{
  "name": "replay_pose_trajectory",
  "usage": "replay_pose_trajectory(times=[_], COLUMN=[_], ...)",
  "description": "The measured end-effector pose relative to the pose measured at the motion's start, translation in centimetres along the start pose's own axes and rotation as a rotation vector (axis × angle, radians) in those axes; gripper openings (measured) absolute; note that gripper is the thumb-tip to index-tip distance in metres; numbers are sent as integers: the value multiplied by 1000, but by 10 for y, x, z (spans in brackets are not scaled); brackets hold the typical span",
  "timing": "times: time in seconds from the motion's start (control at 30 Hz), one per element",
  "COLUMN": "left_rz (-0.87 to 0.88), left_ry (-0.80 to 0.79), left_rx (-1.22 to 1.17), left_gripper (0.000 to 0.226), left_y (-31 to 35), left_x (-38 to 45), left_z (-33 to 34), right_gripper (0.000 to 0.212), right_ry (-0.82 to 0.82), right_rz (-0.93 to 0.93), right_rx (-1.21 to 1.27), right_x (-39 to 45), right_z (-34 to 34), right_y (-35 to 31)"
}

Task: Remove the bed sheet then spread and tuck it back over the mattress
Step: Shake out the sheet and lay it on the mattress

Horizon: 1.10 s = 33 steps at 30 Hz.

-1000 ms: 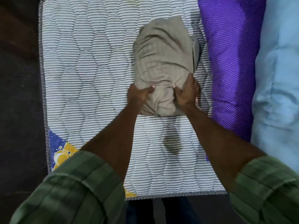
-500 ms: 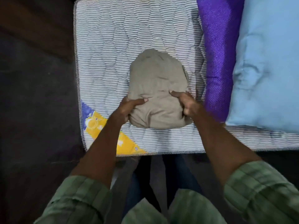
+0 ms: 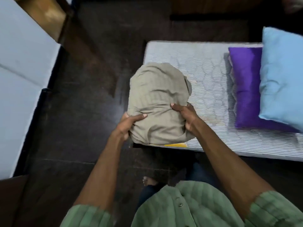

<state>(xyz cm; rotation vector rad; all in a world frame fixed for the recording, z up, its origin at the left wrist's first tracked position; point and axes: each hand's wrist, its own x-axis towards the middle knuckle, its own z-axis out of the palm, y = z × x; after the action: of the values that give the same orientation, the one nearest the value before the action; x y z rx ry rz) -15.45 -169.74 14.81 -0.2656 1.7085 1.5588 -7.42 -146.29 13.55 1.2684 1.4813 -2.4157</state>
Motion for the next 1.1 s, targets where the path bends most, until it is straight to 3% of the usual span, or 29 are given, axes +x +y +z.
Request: replay_pose_trajectory(times=[0.13, 0.2, 0.43, 0.63, 0.83, 1.1], left_rz=[113, 133, 296, 330, 297, 252], left_ry=[15, 17, 106, 141, 170, 148], left_rx=[0, -2, -62, -112, -103, -103], left_gripper=[48, 48, 46, 51, 47, 54], left_y=[30, 38, 100, 122, 167, 266], left_x=[-71, -80, -118, -64, 11, 117], left_z=[-88, -91, -201, -281, -347, -401], right_gripper=[40, 43, 29, 27, 12, 21], right_ry=[-50, -57, -111, -85, -52, 16], right_rz=[-91, -90, -287, -328, -356, -337], right_rx=[15, 28, -43, -94, -148, -137], right_x=[-66, -70, -94, -45, 27, 113], right_z=[89, 96, 241, 323, 412, 491], right_y=[7, 5, -23, -26, -42, -108])
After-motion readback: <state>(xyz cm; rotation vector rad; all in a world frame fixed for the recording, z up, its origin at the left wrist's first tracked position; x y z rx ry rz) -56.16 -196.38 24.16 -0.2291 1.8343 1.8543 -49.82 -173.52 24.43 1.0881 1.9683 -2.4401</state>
